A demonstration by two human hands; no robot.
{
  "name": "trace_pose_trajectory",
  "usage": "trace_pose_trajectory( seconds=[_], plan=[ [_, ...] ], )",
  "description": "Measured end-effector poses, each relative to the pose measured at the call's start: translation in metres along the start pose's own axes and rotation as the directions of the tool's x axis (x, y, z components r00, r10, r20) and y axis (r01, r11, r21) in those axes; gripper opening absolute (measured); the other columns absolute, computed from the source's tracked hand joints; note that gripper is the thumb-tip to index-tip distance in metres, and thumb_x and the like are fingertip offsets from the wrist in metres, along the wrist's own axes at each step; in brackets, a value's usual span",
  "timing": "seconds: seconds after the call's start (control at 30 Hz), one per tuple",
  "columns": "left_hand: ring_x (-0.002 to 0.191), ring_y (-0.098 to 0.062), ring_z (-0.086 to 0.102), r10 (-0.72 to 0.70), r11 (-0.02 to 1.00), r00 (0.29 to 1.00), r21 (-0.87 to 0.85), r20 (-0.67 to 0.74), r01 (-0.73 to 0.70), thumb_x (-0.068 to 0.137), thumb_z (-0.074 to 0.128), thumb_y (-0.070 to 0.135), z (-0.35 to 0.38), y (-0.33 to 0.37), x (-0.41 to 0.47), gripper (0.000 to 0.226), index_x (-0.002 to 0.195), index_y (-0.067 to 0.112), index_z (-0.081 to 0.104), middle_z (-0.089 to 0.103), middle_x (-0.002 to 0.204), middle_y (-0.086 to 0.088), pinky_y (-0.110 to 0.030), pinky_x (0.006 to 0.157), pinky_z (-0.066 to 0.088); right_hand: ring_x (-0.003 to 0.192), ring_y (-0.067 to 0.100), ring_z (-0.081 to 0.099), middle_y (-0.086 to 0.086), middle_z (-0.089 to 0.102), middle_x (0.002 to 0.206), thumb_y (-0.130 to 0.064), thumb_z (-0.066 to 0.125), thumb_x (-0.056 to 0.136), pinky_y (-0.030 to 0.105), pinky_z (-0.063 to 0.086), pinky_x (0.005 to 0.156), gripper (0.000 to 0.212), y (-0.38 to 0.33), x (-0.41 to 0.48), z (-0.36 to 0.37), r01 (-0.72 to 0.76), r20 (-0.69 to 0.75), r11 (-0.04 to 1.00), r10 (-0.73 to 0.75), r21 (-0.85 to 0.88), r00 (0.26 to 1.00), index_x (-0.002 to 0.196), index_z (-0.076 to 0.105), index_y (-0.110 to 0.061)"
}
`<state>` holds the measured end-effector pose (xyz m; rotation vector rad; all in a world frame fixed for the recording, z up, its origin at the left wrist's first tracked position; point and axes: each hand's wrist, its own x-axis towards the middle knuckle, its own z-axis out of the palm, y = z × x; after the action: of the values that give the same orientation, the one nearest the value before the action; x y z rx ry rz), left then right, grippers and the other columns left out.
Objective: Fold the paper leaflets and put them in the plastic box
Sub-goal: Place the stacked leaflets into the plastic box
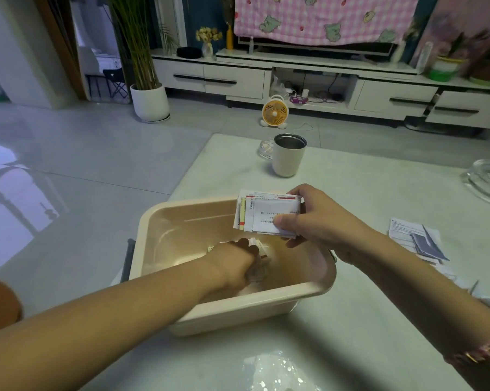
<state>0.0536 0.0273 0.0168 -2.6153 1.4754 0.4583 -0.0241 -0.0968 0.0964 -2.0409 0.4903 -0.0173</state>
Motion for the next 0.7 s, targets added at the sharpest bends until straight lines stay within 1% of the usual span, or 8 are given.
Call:
trace_pose_trajectory(
  seconds=[0.13,0.27,0.37,0.43,0.5,0.53,0.6,0.7],
  plan=[
    [0.106,-0.031,0.054,0.003,1.0,0.999,0.004,-0.055,-0.003,0.091,0.051,0.022,0.001,0.001,0.001,0.027,0.111,0.005,0.046,0.052,0.119,-0.015,-0.03,0.075,0.039,0.079,0.017,0.062,0.004,0.058,0.11,-0.011,0.062,0.087,0.028,0.058,0.066,0.03,0.0,0.001,0.0,0.0,0.004,1.0,0.0,0.001,1.0,0.109,0.042,-0.016],
    [0.106,-0.032,0.054,-0.046,0.999,0.995,-0.002,-0.093,0.046,0.09,0.053,0.025,0.001,0.0,0.002,0.038,0.118,0.004,0.039,0.052,0.12,-0.016,-0.034,0.08,0.043,0.079,0.014,0.061,0.002,0.055,0.111,-0.012,0.063,0.087,0.023,0.057,0.063,0.032,0.0,0.002,0.001,0.003,0.0,1.0,-0.003,-0.005,1.0,0.11,0.04,-0.018],
    [0.105,-0.031,0.055,-0.09,0.994,0.994,0.05,-0.058,0.093,0.087,0.055,0.02,0.0,-0.004,0.008,0.031,0.114,0.009,0.045,0.056,0.118,-0.011,-0.029,0.072,0.039,0.083,0.016,0.062,0.003,0.057,0.116,-0.012,0.062,0.087,0.024,0.057,0.065,0.032,0.0,0.003,0.002,0.003,-0.006,1.0,-0.003,-0.015,1.0,0.11,0.04,-0.018],
    [0.1,-0.027,0.056,-0.105,0.993,0.994,-0.043,0.039,0.107,0.085,0.056,0.016,-0.002,-0.009,0.01,0.025,0.109,0.01,0.05,0.058,0.115,-0.01,-0.027,0.068,0.039,0.086,0.019,0.062,0.006,0.058,0.118,-0.012,0.062,0.087,0.026,0.057,0.067,0.032,-0.001,0.003,0.002,-0.002,-0.007,1.0,0.002,-0.006,1.0,0.11,0.041,-0.017],
    [0.085,-0.023,0.055,-0.092,0.962,0.988,-0.246,0.125,0.121,0.086,0.057,0.016,-0.006,-0.016,0.01,0.021,0.105,0.008,0.058,0.061,0.103,-0.01,-0.024,0.061,0.042,0.086,0.02,0.062,0.007,0.058,0.118,-0.012,0.062,0.087,0.027,0.057,0.068,0.031,-0.001,0.003,0.001,-0.009,-0.003,1.0,0.009,0.005,1.0,0.11,0.042,-0.016],
    [0.08,-0.02,0.053,-0.083,0.935,0.988,-0.332,0.132,0.123,0.086,0.058,0.018,-0.008,-0.02,0.009,0.02,0.102,0.006,0.061,0.06,0.096,-0.008,-0.022,0.057,0.041,0.086,0.02,0.062,0.007,0.059,0.119,-0.011,0.062,0.087,0.026,0.057,0.067,0.031,-0.002,0.003,0.001,-0.012,0.0,1.0,0.012,0.011,1.0,0.11,0.042,-0.016],
    [0.078,-0.017,0.05,-0.095,0.898,0.993,-0.424,0.072,0.117,0.085,0.06,0.02,-0.014,-0.026,0.006,0.017,0.094,0.006,0.063,0.056,0.09,-0.003,-0.019,0.056,0.039,0.087,0.02,0.061,0.007,0.058,0.119,-0.011,0.062,0.087,0.026,0.057,0.067,0.031,-0.001,0.003,0.001,-0.011,0.004,1.0,0.011,0.014,1.0,0.11,0.042,-0.016],
    [0.078,-0.015,0.049,-0.106,0.887,0.994,-0.447,0.036,0.111,0.081,0.067,0.022,-0.015,-0.031,0.004,0.017,0.093,0.013,0.058,0.054,0.091,0.0,-0.02,0.059,0.041,0.087,0.02,0.062,0.007,0.058,0.119,-0.011,0.062,0.087,0.027,0.057,0.069,0.031,-0.001,0.004,0.002,-0.007,0.0,1.0,0.007,0.01,1.0,0.11,0.042,-0.016]
  ],
)
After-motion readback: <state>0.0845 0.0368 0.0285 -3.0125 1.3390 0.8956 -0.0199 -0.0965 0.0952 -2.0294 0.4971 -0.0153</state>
